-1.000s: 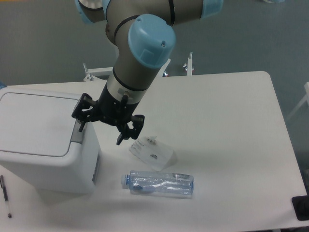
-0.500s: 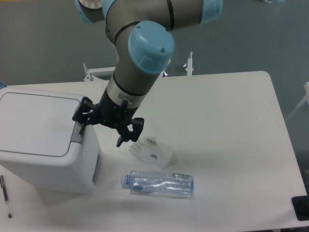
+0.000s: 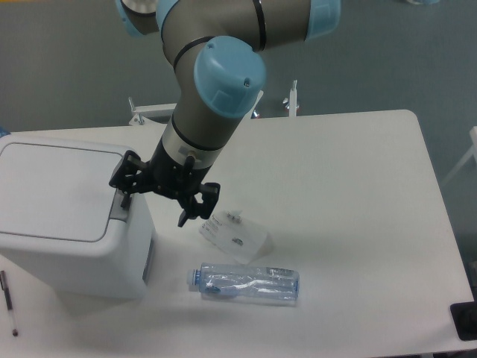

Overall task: Open the trash can
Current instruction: 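Push the lid up and back to flip it open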

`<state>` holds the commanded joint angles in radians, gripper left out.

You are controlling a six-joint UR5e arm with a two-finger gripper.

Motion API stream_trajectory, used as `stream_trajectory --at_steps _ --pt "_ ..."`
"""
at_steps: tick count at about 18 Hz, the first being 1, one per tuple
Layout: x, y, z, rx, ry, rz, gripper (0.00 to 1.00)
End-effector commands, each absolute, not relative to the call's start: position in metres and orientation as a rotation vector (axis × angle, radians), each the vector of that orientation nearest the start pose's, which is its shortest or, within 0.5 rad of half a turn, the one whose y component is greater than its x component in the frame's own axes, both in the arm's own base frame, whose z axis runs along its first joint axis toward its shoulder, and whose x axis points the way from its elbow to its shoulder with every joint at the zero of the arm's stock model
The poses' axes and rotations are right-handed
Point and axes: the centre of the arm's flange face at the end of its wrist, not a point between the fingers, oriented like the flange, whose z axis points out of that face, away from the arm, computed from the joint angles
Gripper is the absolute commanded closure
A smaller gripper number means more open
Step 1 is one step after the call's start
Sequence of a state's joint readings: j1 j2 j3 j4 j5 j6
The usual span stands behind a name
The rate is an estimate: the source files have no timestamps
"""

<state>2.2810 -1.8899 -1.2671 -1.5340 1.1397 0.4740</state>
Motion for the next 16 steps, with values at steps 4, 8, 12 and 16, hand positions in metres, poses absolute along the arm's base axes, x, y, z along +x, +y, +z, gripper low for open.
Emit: stream_trajectory --at_steps 4,8,12,16 --pt "-0.276 0.59 0.472 -2.822 -0.328 -0.499 0.0" --pt "-0.277 0.589 0.473 -2.82 -0.329 -0.496 0.0" --pt "-0.276 0.588 0.477 -2.816 -0.327 -0.49 0.0" --pt "-0.28 0.592 0.488 -2.789 -0.293 -0.436 0.0"
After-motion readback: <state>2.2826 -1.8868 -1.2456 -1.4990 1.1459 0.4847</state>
